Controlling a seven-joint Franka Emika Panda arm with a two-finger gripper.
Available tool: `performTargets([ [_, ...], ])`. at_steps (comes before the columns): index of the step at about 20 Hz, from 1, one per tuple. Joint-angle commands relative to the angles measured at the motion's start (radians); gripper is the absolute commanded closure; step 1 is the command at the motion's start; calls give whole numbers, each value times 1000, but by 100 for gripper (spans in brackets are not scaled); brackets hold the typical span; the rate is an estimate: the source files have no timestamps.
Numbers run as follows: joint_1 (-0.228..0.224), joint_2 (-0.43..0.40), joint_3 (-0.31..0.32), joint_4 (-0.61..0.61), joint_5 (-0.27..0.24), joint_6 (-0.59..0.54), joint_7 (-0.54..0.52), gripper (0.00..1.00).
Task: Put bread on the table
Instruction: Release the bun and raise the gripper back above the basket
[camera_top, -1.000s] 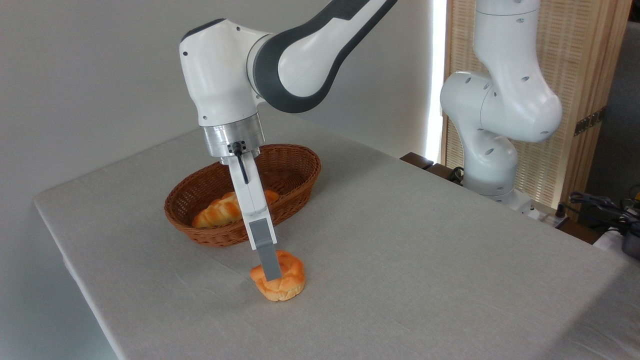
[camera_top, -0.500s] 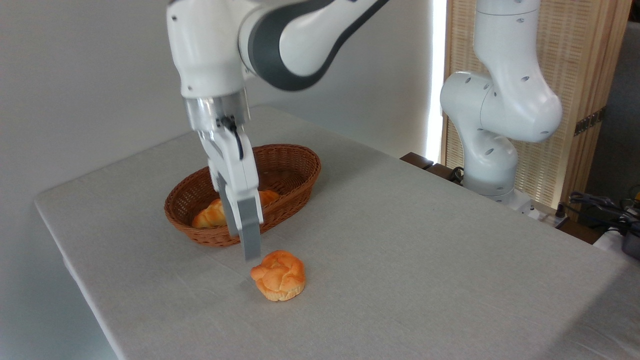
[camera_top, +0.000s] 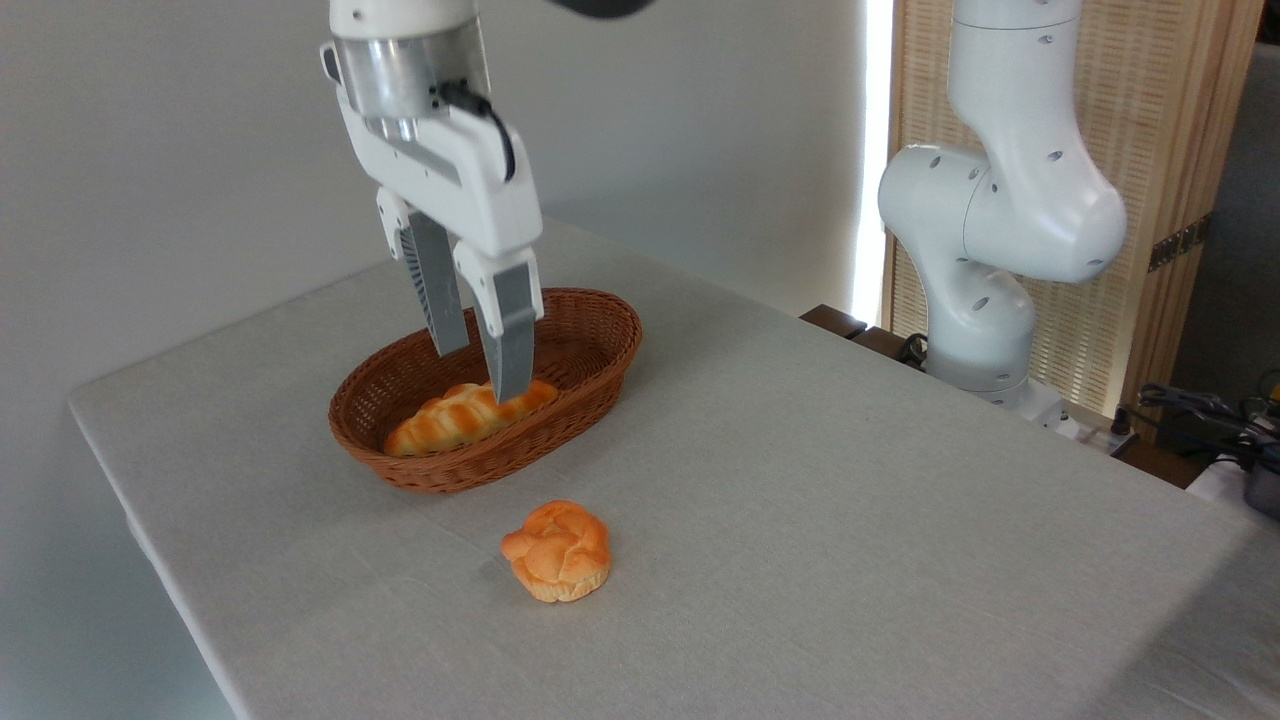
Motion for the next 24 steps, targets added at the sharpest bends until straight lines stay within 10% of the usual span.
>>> performTargets([
  [1, 10, 11, 44, 47, -28, -40, -17, 0],
  [24, -52, 3, 122, 97, -27, -103, -12, 0],
])
